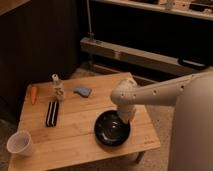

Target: Drag the ceramic bowl in a circle

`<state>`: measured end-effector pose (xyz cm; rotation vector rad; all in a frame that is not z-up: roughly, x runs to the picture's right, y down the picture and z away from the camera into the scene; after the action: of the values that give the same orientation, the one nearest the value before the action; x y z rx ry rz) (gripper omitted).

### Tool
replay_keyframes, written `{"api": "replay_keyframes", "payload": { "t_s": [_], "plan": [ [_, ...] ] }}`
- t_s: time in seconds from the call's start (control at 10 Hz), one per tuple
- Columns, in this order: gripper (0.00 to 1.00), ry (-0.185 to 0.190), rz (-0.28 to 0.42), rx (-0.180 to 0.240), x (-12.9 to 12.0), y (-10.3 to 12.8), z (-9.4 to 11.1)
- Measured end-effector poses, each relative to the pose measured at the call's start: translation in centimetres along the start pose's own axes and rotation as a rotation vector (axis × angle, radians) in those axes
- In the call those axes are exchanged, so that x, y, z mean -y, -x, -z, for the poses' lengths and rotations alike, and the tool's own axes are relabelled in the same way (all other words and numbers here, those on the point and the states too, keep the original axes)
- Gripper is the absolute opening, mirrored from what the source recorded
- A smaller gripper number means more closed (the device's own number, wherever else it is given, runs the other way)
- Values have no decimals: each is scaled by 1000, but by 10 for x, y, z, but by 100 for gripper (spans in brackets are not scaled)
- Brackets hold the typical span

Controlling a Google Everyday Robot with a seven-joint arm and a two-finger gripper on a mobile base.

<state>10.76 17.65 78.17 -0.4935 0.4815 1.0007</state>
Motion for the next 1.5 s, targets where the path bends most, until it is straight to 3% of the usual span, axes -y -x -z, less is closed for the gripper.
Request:
{"api": "replay_keyframes", "payload": {
  "t_s": [0.4, 0.6, 0.9, 1.1, 1.3, 1.5],
  "plan": [
    [14, 10, 174, 22, -70, -37, 18],
    [14, 25, 234, 55, -97, -37, 32],
    [14, 57, 302, 124, -139, 9, 58],
    [14, 67, 344, 156, -163, 59, 74],
    [14, 71, 371, 172, -178, 100, 82],
    [14, 72, 374, 166, -176, 145, 79]
  ]
}}
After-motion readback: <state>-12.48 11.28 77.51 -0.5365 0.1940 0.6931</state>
